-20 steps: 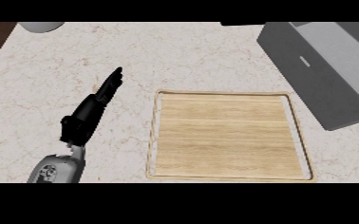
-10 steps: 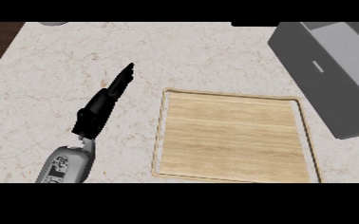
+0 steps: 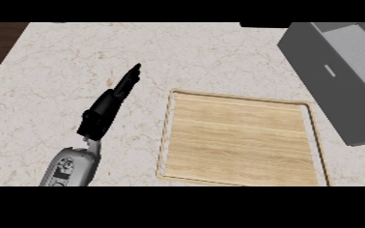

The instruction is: Pick the sweet potato from the tray and place it in the cardboard box

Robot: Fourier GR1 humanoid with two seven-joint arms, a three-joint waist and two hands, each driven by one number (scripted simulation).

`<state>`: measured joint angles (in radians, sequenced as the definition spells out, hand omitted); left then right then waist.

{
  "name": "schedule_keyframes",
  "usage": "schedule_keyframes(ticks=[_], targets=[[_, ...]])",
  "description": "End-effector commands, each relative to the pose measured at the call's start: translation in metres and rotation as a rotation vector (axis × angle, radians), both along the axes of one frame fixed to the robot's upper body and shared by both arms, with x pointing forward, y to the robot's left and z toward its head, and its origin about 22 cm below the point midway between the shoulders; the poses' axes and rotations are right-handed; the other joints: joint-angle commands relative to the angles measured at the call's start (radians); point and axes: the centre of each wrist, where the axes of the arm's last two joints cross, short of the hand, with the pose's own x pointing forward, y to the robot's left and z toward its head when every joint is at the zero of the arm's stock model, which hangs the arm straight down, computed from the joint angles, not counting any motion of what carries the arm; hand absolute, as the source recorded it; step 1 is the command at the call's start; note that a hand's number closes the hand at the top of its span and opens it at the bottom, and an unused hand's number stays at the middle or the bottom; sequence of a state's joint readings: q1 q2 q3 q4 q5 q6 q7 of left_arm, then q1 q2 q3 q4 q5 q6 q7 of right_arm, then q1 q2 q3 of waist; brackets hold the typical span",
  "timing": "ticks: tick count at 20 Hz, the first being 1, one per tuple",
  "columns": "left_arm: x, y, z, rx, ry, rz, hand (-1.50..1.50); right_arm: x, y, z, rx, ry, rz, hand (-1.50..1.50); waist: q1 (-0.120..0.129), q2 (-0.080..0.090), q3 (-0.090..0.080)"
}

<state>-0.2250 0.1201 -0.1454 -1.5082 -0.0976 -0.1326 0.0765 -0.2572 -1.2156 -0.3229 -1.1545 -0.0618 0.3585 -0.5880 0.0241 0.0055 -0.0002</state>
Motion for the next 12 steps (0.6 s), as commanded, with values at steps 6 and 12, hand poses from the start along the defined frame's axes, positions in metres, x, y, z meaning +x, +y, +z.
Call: schedule_keyframes(ticks=[6,12], targets=[[0.002,0.006,-0.007,0.004,0.0,0.008,0.0,0.064,0.031,-0.021,-0.07,-0.006,-0.063,1.5,0.009,0.002,0.0],[-0.012,-0.008,0.002,0.0,-0.007,-0.007,0.0,0.099,0.053,-0.054,-0.167,0.008,-0.079,1.5,0.011,0.001,0.0]])
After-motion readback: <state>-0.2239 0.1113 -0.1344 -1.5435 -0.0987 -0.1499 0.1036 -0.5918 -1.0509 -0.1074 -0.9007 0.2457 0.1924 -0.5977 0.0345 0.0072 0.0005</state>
